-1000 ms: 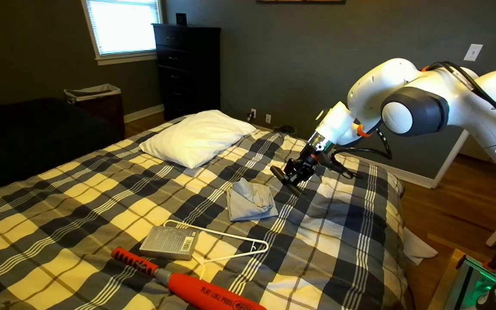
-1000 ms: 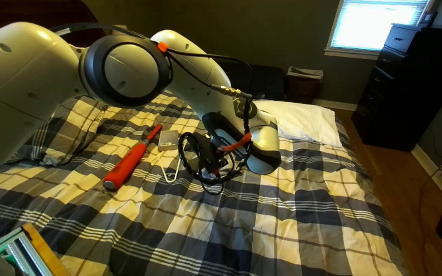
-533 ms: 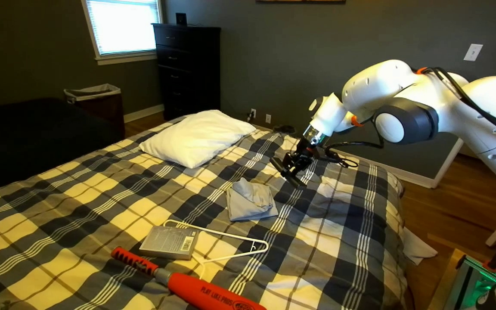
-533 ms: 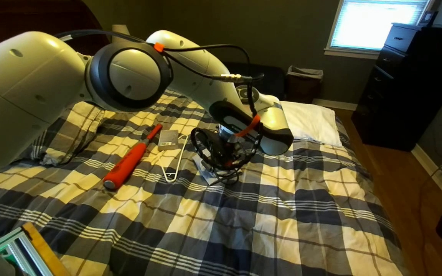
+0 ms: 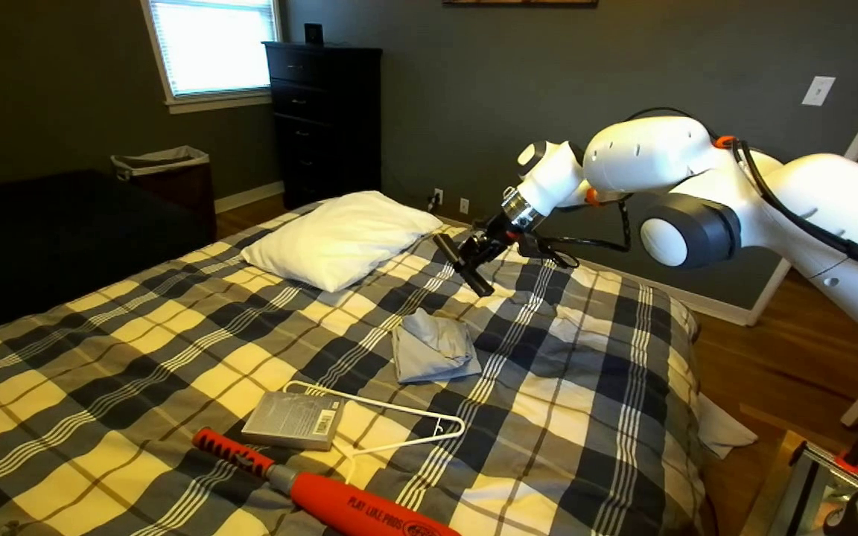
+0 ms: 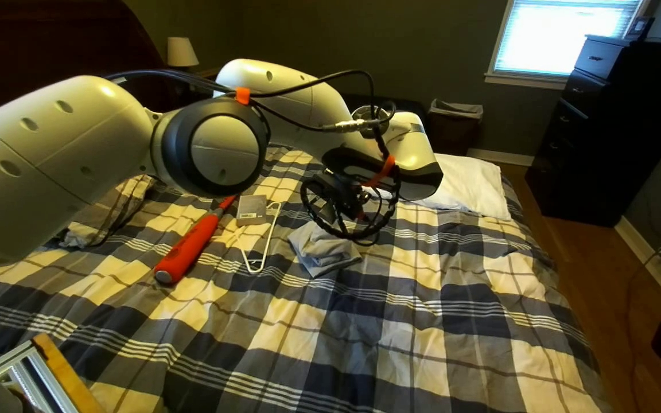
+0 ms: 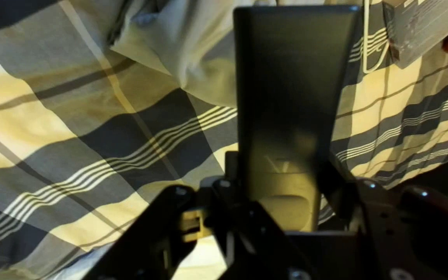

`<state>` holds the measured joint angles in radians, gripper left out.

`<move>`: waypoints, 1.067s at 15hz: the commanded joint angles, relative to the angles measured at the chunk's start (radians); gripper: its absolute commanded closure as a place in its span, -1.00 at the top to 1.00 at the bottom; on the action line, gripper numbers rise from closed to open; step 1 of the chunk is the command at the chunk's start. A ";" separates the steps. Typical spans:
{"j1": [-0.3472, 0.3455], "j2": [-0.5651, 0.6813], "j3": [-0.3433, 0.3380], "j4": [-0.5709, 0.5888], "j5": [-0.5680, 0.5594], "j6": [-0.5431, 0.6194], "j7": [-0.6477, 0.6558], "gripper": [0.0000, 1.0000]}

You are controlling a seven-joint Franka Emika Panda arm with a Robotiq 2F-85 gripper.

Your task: Move the remote control to the right.

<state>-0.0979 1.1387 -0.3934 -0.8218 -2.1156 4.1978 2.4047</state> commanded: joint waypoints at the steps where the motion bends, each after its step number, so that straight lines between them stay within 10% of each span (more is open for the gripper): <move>1: -0.004 0.013 0.009 0.024 0.003 0.006 -0.014 0.07; 3: -0.007 0.031 0.016 0.050 0.005 0.008 -0.023 0.07; 4: -0.009 0.037 0.019 0.057 0.005 0.008 -0.026 -0.43; 16: -0.030 0.179 0.028 0.235 0.100 0.056 0.103 -0.43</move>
<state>-0.1214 1.2555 -0.3577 -0.6796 -2.0312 4.2049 2.4269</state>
